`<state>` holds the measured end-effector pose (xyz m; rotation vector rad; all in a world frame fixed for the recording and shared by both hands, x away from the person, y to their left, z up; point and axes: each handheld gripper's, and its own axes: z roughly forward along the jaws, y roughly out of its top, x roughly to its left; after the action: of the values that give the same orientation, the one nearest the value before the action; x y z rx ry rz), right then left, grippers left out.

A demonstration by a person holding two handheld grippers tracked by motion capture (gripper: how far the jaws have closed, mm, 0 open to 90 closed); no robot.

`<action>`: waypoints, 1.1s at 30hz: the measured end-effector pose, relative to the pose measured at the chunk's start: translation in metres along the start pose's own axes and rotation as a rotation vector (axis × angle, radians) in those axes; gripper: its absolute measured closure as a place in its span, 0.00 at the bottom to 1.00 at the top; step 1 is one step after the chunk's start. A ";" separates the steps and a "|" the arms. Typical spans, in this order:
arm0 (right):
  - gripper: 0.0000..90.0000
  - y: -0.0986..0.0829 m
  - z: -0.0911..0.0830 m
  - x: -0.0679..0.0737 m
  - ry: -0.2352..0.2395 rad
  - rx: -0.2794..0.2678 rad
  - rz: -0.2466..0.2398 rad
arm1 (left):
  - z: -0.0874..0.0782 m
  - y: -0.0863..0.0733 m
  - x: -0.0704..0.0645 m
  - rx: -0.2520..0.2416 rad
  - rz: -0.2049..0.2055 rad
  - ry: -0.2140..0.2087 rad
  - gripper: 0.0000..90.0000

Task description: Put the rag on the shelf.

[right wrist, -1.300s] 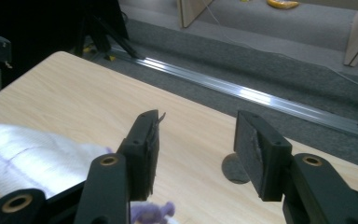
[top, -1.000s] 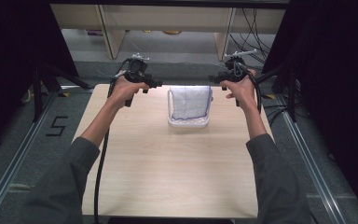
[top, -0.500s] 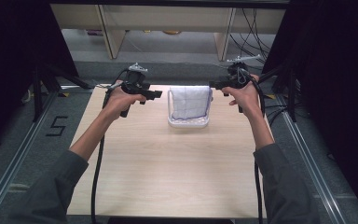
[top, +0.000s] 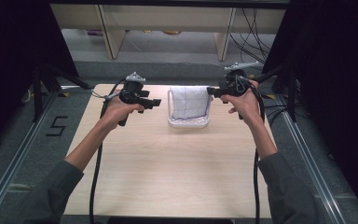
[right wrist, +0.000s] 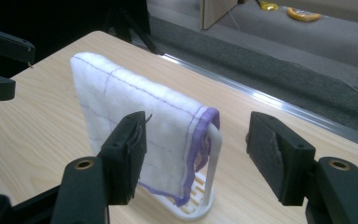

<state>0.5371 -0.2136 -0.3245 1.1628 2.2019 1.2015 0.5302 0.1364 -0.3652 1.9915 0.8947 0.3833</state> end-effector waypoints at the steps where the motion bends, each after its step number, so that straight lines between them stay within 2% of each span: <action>1: 0.42 0.000 -0.002 0.001 -0.002 0.009 0.005 | -0.001 -0.002 -0.002 0.001 0.006 0.003 0.36; 4: 0.41 -0.005 -0.006 0.004 0.000 0.000 0.009 | -0.004 -0.007 -0.007 0.007 0.035 0.007 0.35; 6: 0.41 -0.009 -0.009 0.006 0.008 -0.001 0.007 | -0.007 -0.010 -0.011 -0.009 0.030 -0.006 0.35; 7: 0.41 -0.010 -0.008 0.005 0.011 -0.011 -0.011 | -0.008 -0.012 -0.013 -0.013 0.031 -0.013 0.35; 8: 0.41 -0.012 -0.010 0.008 0.014 -0.007 0.010 | -0.009 -0.014 -0.015 -0.012 0.036 -0.018 0.35; 11: 0.41 -0.017 -0.011 0.010 0.025 -0.024 0.013 | -0.012 -0.018 -0.021 -0.026 0.040 -0.035 0.34; 12: 0.41 -0.018 -0.011 0.010 0.023 -0.028 0.000 | -0.013 -0.020 -0.023 -0.036 0.032 -0.040 0.34; 13: 0.41 -0.020 -0.012 0.013 0.018 -0.036 0.015 | -0.014 -0.021 -0.026 -0.040 0.034 -0.041 0.34; 17: 0.41 -0.028 -0.011 0.019 0.034 -0.036 0.005 | -0.020 -0.027 -0.035 -0.067 0.046 -0.045 0.34; 20: 0.41 -0.035 -0.014 0.022 0.043 -0.045 -0.004 | -0.024 -0.033 -0.040 -0.075 0.054 -0.053 0.34; 21: 0.41 -0.037 -0.014 0.024 0.051 -0.048 0.009 | -0.026 -0.035 -0.041 -0.066 0.066 -0.045 0.34; 24: 0.41 -0.043 -0.017 0.025 0.045 -0.061 -0.017 | -0.026 -0.043 -0.044 -0.080 0.055 -0.058 0.34; 26: 0.41 -0.049 -0.020 0.028 0.060 -0.062 -0.009 | -0.027 -0.047 -0.046 -0.068 0.045 -0.072 0.33; 28: 0.41 -0.053 -0.022 0.030 0.059 -0.068 -0.004 | -0.027 -0.053 -0.048 -0.081 0.030 -0.085 0.32; 31: 0.41 -0.059 -0.024 0.031 0.073 -0.083 -0.019 | -0.027 -0.060 -0.053 -0.072 0.043 -0.096 0.32; 33: 0.41 -0.064 -0.026 0.033 0.080 -0.089 -0.004 | -0.027 -0.063 -0.056 -0.069 0.046 -0.099 0.32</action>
<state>0.4697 -0.2195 -0.3605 1.0919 2.1829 1.3522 0.4483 0.1344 -0.3986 1.9524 0.7653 0.3346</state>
